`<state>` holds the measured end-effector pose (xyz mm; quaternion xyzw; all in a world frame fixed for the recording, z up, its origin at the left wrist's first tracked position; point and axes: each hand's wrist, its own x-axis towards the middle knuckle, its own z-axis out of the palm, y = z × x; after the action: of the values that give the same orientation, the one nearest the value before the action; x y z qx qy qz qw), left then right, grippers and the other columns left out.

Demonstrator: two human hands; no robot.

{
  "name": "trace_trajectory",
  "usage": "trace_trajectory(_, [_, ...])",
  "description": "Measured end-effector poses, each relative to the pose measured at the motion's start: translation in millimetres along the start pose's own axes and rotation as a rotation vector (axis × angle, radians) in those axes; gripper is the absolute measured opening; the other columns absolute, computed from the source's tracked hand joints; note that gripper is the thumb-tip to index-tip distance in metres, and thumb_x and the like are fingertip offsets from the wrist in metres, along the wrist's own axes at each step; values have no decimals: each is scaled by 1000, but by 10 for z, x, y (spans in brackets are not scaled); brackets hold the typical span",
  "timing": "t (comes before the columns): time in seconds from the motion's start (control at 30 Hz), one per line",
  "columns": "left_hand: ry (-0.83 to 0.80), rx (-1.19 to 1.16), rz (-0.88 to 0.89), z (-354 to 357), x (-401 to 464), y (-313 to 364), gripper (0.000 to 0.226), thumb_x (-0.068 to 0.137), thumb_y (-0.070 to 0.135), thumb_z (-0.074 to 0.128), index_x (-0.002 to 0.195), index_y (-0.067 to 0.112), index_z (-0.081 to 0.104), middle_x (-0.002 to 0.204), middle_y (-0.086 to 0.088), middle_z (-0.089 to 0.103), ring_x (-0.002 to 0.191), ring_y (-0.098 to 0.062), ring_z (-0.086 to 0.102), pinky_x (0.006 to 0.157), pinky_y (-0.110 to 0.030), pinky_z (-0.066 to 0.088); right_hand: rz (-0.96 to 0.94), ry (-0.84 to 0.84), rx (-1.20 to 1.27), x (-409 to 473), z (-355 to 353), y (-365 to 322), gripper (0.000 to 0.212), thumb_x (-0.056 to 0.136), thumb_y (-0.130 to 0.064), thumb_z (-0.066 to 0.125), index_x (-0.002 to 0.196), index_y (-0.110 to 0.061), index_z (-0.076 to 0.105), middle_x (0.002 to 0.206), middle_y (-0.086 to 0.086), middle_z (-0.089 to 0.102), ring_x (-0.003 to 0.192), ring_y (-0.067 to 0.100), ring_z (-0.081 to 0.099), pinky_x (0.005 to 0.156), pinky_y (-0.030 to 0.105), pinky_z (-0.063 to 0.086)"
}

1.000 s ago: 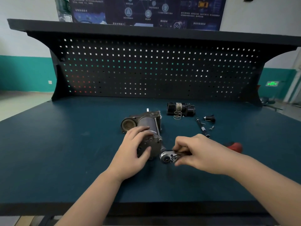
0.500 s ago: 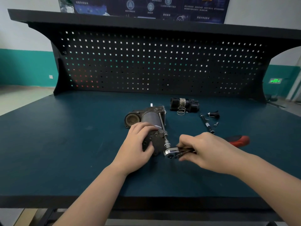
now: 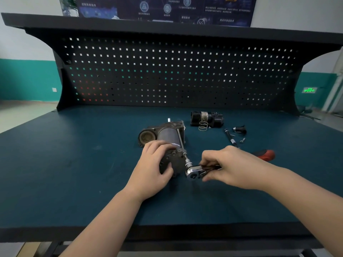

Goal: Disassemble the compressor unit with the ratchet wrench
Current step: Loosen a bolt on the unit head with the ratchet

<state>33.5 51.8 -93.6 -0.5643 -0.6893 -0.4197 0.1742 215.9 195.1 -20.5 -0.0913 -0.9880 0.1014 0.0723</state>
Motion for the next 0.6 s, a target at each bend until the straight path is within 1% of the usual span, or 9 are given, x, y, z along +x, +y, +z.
trace_trajectory(0.07, [0,-5,-11,3,3,4,44,75,13,57,117,25,56,116,13,49,117,-10,40,102,-12,26,23,7,104,15,-13,2,23,79,-42,75,88,-34,55,86,-17,69,82,0,63,78,32,51])
trace_trajectory(0.13, [0,-11,-19,3,5,8,44,74,12,58,117,24,56,114,13,49,116,-10,40,101,-11,26,51,0,149,37,-37,7,23,76,-43,77,81,-37,55,83,-19,69,82,-4,63,79,26,51])
trace_trajectory(0.2, [2,-21,-26,0,3,17,44,74,13,57,117,25,57,112,14,49,115,-10,40,101,-10,26,75,-34,101,57,-54,12,24,75,-47,76,74,-42,53,79,-20,66,80,-4,62,75,21,50])
trace_trajectory(0.27, [3,-30,-32,-2,4,25,44,74,13,58,116,25,57,110,14,49,114,-10,40,100,-11,26,80,-69,31,58,-35,16,24,77,-52,72,69,-45,51,73,-20,62,74,-4,58,66,18,44])
trace_trajectory(0.37, [6,-27,-34,3,13,32,43,74,16,59,116,26,58,108,13,50,112,-11,40,99,-9,26,81,-77,-83,29,26,2,26,81,-58,64,62,-49,48,63,-20,54,62,-6,50,55,18,33])
trace_trajectory(0.43, [-1,-17,-41,10,13,31,45,75,20,60,119,28,58,105,14,46,112,-9,38,98,-7,24,69,-68,-128,22,47,-19,26,82,-60,60,62,-51,47,61,-21,53,60,-5,48,53,19,29])
trace_trajectory(0.5, [-9,-10,-38,20,9,29,48,76,22,60,123,30,57,104,17,42,112,-8,35,97,-4,22,68,-92,-73,28,45,-21,25,83,-59,60,63,-51,49,62,-22,54,57,0,47,53,22,31])
trace_trajectory(0.6, [-14,-6,-28,33,15,20,48,77,25,61,124,32,57,104,20,39,113,-6,33,97,-2,21,58,-122,102,64,40,-4,26,85,-53,63,61,-47,53,57,-12,49,53,5,41,56,27,35])
